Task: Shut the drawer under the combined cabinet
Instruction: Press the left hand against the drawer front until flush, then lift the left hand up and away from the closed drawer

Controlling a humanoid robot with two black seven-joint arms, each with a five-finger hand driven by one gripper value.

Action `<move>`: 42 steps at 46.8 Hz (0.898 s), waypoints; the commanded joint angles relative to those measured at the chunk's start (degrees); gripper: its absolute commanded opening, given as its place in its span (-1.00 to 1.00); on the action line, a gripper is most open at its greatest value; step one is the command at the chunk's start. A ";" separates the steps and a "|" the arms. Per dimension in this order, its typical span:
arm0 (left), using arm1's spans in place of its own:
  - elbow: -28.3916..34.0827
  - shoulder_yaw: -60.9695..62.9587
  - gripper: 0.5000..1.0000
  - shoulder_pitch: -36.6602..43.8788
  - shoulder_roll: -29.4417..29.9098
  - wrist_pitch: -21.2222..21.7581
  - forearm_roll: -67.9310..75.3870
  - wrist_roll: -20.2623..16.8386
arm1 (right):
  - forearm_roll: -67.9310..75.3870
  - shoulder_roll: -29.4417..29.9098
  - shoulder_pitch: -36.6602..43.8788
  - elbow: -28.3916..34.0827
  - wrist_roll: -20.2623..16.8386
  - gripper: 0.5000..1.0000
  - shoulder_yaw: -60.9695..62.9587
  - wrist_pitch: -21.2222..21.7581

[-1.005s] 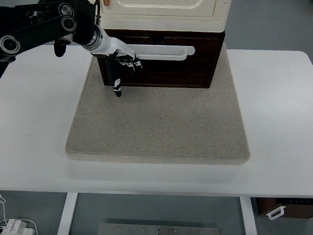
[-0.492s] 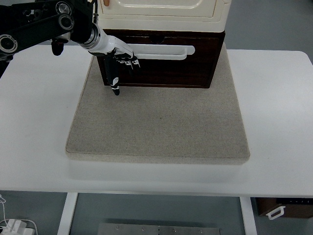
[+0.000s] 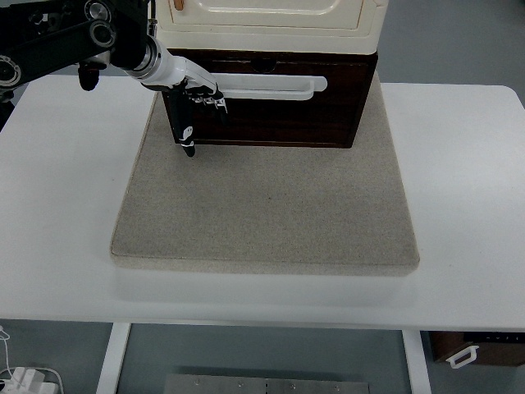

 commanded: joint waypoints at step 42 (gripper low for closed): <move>-10.48 -30.41 1.00 0.42 1.83 0.00 -7.88 -7.65 | 0.01 0.00 0.00 0.00 0.00 0.81 0.00 0.01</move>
